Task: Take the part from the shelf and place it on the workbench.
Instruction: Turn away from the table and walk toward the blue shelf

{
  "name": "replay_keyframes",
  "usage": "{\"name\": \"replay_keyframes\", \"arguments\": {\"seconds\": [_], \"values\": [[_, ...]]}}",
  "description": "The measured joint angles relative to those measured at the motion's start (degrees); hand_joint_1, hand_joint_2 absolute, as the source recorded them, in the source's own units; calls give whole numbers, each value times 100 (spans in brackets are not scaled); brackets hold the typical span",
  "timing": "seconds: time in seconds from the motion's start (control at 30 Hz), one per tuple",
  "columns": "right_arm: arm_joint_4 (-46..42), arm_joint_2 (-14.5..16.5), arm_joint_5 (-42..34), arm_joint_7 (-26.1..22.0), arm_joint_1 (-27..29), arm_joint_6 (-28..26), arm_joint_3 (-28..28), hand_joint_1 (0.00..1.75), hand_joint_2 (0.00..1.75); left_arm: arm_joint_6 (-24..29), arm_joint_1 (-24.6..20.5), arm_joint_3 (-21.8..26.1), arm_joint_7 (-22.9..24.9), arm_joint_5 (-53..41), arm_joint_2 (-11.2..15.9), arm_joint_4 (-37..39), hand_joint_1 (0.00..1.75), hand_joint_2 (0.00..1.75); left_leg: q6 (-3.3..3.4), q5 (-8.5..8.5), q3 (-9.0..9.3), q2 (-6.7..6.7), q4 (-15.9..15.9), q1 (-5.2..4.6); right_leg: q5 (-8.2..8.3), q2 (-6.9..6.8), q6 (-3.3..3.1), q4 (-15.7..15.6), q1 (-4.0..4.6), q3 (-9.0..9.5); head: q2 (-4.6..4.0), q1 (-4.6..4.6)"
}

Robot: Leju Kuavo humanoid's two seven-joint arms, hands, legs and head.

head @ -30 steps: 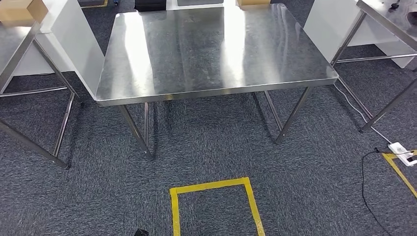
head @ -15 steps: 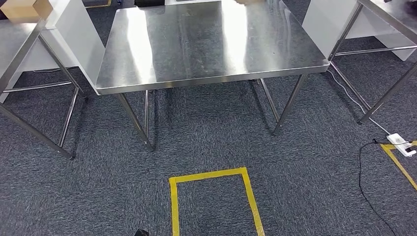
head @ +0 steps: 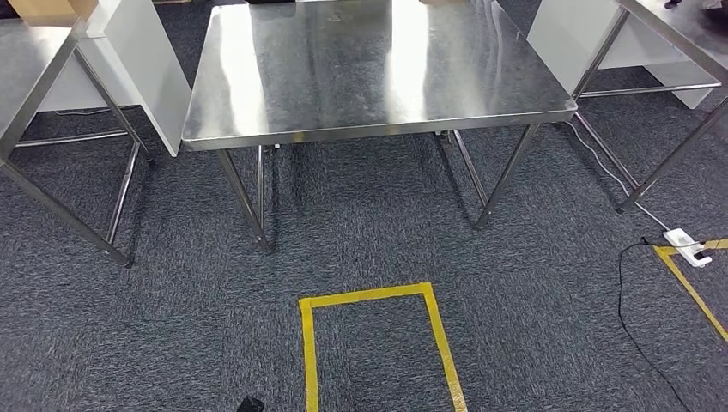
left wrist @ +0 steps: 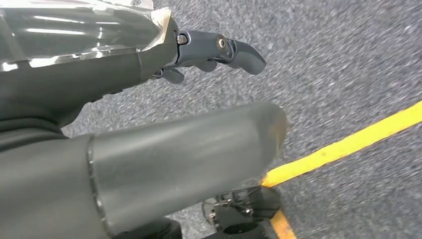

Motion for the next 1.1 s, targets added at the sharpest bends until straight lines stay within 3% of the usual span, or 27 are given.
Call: {"name": "replay_keyframes", "arguments": {"seconds": [0.03,0.1,0.13,0.17,0.27,0.3,0.33,0.4,0.43,0.47,0.5,0.53,0.6,0.67,0.73,0.8,0.87,0.93,0.97,1.0,1.03,1.1], "values": [[0,-6,1,0,3,0,0,0,175,0,0,-9,3,-2,-1,0,0,0,-18,22,-50,1,26,3,92,-2,58,-266,-1,212,0,1],[0,-15,3,0,-5,1,0,0,175,1,-4,-28,7,-4,-2,-1,0,0,-60,50,-136,-2,103,-5,320,-15,134,-1213,-12,862,1,10],[0,-15,5,0,-13,1,0,0,175,2,-9,-34,8,-4,-2,-1,0,0,-86,65,-175,-3,147,-17,400,-13,132,-1586,-5,1103,1,9],[0,-15,7,0,-17,1,0,0,175,2,-13,-38,8,-4,-2,-2,0,0,-113,83,-210,-5,189,-32,442,-11,116,-1810,-3,1224,2,6],[0,-10,8,0,-10,1,0,0,175,4,-14,-39,9,-4,1,-2,0,0,-182,111,-302,-15,266,-27,505,-1,8,-1878,-39,1144,2,-9],[0,-8,8,0,-10,1,0,0,175,4,-13,-39,10,-4,3,-2,0,0,-207,22,-361,-22,352,-12,538,-6,-50,-1876,-59,1121,2,-14],[0,-7,8,0,-12,1,0,0,175,4,-12,-39,10,-4,3,-2,0,0,-240,-156,-461,-31,555,5,579,-13,-117,-1877,-75,1089,2,-18],[0,-11,8,0,-10,1,0,0,175,4,-12,-39,10,-3,1,-2,0,0,-312,-682,-769,-42,1333,30,661,-21,-217,-1866,-54,998,2,-30],[0,-14,9,0,-5,2,0,0,175,4,-11,-39,10,-1,1,-2,0,0,-335,-893,-912,-44,1756,41,694,-23,-239,-1855,-38,944,2,-29],[0,-15,10,0,1,2,0,0,175,4,-11,-38,10,2,2,-2,0,0,-340,-996,-985,-44,2038,49,719,-24,-245,-1844,-22,896,2,-27],[0,-17,10,0,6,3,0,0,131,4,-11,-38,10,4,4,-2,0,0,-328,-975,-941,-45,2082,52,741,-24,-245,-1834,-5,859,2,-25],[0,-19,11,0,10,4,0,0,87,4,-11,-38,10,8,5,-2,0,0,-297,-855,-778,-47,1884,48,760,-21,-242,-1828,14,834,2,-24],[3,-7,19,4,12,7,0,0,0,5,-17,-38,10,13,12,-4,0,0,-154,-528,-210,-75,996,9,797,-15,-228,-1827,38,810,2,-21],[7,15,36,20,8,8,1,0,0,10,-24,-38,8,27,22,-7,0,0,-22,-373,207,-87,294,-51,843,-16,-175,-1836,29,792,2,-23],[8,31,45,38,2,9,3,0,0,13,-23,-37,6,50,24,-8,0,0,31,-340,278,-77,120,-99,898,-25,-93,-1861,1,775,2,-32],[9,36,36,48,0,7,3,0,0,11,-25,-38,4,61,19,-8,0,0,78,-221,291,-57,-8,-81,875,-24,-47,-1826,14,729,2,-42],[9,26,17,53,0,5,3,0,0,5,-35,-40,3,58,10,-9,0,0,89,-99,275,-24,-122,-45,600,-11,-67,-1389,35,513,2,-33],[9,9,9,56,4,4,2,0,0,-1,-39,-42,3,55,-2,-9,0,0,57,-43,179,-6,-109,-49,185,-3,-80,-537,19,147,2,-14],[9,-1,8,57,9,4,2,0,0,-2,-37,-41,3,55,-7,-8,0,0,35,-22,124,-1,-86,-43,58,-3,-51,-210,7,27,2,-9],[9,-9,8,59,16,4,2,0,0,-2,-36,-41,3,55,-12,-8,0,0,17,-3,69,3,-53,-32,23,-4,0,-88,-6,14,2,-11],[9,-19,7,60,19,4,2,0,0,-2,-35,-41,3,55,-16,-7,0,0,0,8,15,4,-9,-15,88,-5,69,-241,-24,142,2,-10],[9,-32,4,61,12,4,2,0,0,-3,-37,-42,3,52,-21,-8,0,0,-53,11,-87,-1,108,19,341,-15,207,-1101,-73,656,2,0]]}}
